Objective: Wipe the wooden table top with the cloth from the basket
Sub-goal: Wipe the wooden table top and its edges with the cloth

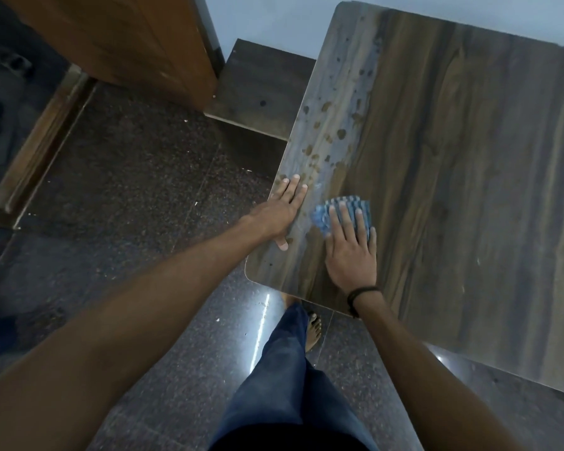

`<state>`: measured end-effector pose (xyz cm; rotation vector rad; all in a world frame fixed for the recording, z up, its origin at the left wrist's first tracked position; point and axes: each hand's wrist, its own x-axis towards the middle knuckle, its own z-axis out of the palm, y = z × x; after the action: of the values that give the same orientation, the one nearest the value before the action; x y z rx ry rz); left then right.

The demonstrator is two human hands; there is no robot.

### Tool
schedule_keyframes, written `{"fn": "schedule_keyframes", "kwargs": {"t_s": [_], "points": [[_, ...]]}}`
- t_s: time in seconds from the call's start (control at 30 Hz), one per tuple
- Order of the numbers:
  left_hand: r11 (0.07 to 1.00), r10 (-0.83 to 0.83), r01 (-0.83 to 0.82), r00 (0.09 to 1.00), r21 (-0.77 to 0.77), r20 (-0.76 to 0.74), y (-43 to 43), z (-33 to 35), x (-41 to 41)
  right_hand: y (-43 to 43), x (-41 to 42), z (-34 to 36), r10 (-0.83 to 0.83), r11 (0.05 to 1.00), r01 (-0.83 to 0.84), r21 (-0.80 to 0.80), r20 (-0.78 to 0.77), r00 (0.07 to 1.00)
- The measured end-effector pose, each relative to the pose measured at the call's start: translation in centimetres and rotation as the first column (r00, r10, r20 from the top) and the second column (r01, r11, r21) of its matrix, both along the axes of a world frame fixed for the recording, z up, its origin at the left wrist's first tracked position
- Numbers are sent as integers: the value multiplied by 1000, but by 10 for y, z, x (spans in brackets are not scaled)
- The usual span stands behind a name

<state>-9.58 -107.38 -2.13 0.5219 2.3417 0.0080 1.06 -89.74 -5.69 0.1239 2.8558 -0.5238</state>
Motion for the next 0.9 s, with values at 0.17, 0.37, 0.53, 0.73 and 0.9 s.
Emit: {"fn": "schedule_keyframes", "kwargs": {"t_s": [0.17,0.37,0.53,0.73,0.9], "points": [[1000,-10,10,1000,-3,-3,2,6,-2,12,-87,-5,-11,1000,11,2,-1,1000],[997,-75,72,994,-42,-77,-1,2,2,22,-210,2,-79,994,82,-70,42,996],[1000,-23,24,998,11,-51,2,4,2,10,-110,6,-107,994,108,-26,39,993],[1000,-18,18,1000,0,-10,2,0,-3,23,-167,5,-80,996,80,-28,23,997],[998,-46,44,998,-33,-46,6,4,-6,42,-279,10,-108,991,115,-74,101,989]]}}
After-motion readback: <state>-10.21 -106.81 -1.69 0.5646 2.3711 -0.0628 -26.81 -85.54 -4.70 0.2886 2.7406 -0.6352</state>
